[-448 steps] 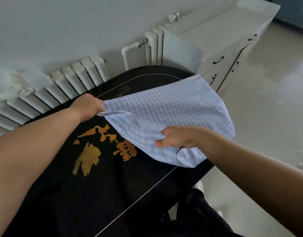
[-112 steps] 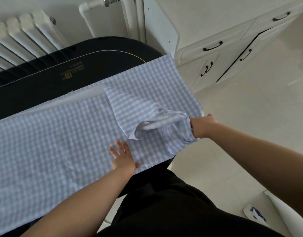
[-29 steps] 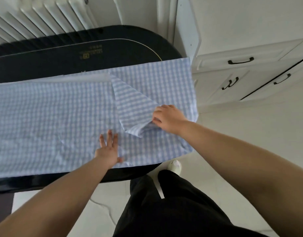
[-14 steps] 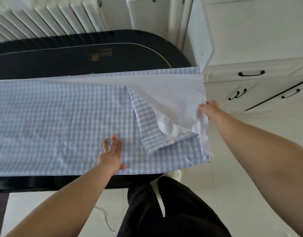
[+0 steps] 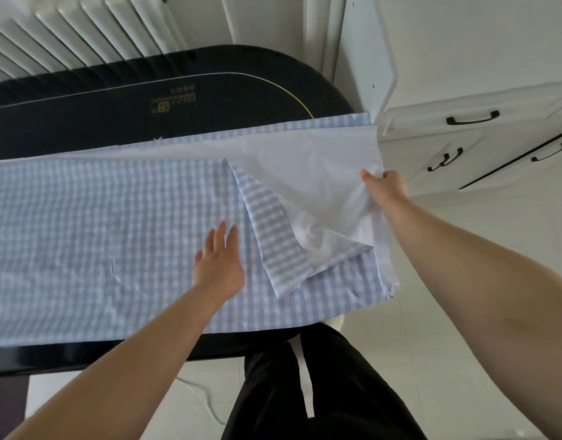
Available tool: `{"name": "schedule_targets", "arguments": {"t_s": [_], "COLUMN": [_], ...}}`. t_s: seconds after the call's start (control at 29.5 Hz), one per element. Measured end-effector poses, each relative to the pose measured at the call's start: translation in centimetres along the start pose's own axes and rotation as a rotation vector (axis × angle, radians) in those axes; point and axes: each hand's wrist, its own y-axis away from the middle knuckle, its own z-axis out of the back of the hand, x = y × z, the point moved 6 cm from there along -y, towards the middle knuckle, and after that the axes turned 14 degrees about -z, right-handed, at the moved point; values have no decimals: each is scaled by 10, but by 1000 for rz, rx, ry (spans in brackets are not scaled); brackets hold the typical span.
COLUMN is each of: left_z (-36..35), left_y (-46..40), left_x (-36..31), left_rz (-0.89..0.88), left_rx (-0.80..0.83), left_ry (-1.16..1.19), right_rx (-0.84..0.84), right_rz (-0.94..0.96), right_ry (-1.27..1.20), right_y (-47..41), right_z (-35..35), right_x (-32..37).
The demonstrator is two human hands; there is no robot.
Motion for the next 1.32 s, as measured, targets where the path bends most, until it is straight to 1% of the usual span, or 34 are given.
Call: {"name": "schedule_targets", "arguments": {"t_s": [0.03,0.1,0.17,0.2,0.24,0.27,0.34,0.37,0.41,0.47,0.58,0.64,0.71,0.81,0.95,1.05,1.12,1.15,1.25,1.32], "left_z": [15,40,54,57,56,51,29,15,3,-17,-35,-41,-44,-53,-73,-80,-84,-85,-87,-88], "left_y": [-12,-35,-51,-56,-58,-58,-55,-52,-49,-41,-29,-20,-10,6,18,12,8,7,6,7], "left_x": [-7,-22,-33,-38,-43,-46,-50,-49,-48,-45,-44,-45,-46,-49,-45,-44,-44,-45,-46,-47], "left_rz": [-36,-93,-106,-101,-92,-79,-46,-30,-18,-3,23,32,24,46,110,123,137,138,152,171], "left_rx": [-83,-199,-306,-352,-378,-376,-300,-249,-204,-145,-115,-124,-158,-153,-12,110,199,234,280,293], "left_ry": [12,29,46,70,103,137,192,209,215,211,233,252,283,279,155,-3,-77,-108,-166,-165], "right_rx": [3,7,-57,-111,-152,-163,-85,-27,9,23,79,164,271,322,276,302,314,304,244,221], "right_rz": [47,235,410,428,387,284,23,-58,-93,-98,-99,-142,-194,-231,-216,-246,-216,-166,87,285], "right_ry": [5,-27,-91,-129,-147,-145,-91,-62,-43,-42,-27,4,-28,-36,7,33,37,24,-44,-11], "right_y": [3,11,20,20,16,9,-8,-12,-12,-7,5,15,25,43,58,67,71,75,94,115], "right_z": [-2,-2,4,8,11,12,7,4,3,8,10,5,-3,-8,-2,4,11,16,33,41], "right_x": [9,30,46,48,46,38,12,0,-9,-23,-51,-77,-109,-157,-196,-203,-197,-190,-155,-120]}}
